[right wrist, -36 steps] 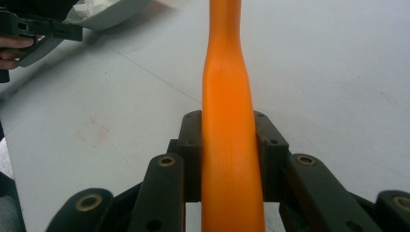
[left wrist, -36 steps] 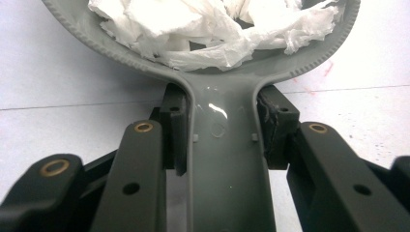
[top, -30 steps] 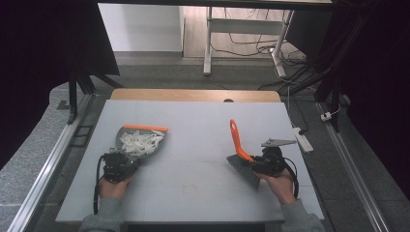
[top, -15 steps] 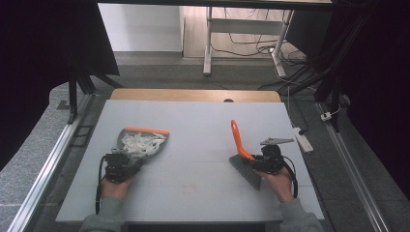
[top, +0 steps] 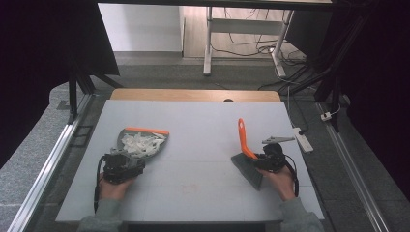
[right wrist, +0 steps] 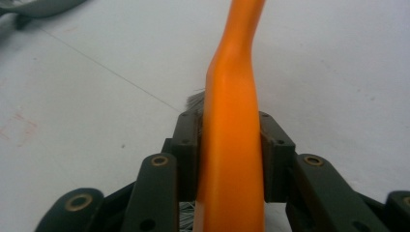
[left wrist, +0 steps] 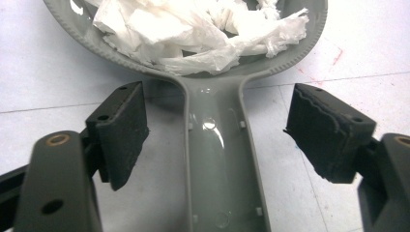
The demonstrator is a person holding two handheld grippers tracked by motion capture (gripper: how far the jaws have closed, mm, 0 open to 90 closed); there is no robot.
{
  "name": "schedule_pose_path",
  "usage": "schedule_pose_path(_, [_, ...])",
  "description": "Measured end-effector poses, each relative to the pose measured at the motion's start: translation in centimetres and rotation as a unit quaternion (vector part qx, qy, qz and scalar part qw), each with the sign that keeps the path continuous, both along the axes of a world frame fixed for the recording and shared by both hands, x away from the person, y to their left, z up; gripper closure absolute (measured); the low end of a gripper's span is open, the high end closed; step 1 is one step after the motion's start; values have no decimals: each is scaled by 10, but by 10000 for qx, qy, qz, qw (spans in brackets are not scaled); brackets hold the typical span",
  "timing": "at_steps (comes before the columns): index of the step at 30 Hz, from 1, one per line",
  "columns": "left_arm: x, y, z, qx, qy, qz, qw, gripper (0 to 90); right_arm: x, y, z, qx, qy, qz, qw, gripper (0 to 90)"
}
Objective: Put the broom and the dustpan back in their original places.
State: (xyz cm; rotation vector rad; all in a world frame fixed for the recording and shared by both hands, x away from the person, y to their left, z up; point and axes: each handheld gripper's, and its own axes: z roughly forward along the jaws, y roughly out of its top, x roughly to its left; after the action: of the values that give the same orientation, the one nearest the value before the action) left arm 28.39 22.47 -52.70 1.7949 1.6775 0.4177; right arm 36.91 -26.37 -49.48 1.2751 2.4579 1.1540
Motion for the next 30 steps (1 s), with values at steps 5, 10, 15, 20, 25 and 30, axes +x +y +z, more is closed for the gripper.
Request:
schedule_pose_path(5, [-3,5,4,-31,-94,-32,9999,217,2,-1,-1,-93,26,-124,9999,611])
schedule_pose_path(10, [-7,9,8,-17,-190,-79,9998,212,4,-1,-4,-214,28,-152,9997,578])
schedule_pose_path(15, [-11,12,15,-74,-350,-164,9992,212,8,-3,-7,-242,149,-166,9995,543])
schedule_pose_path(20, [-13,15,19,-39,-409,-218,9989,214,11,-4,-10,-317,239,-254,9989,485])
schedule_pose_path(25, [-14,16,21,-91,-435,-263,9987,217,11,-5,-11,-365,278,-333,9984,449])
schedule_pose_path(30, [-15,17,22,-60,-440,-303,9986,219,12,-5,-13,-423,302,-415,9978,414])
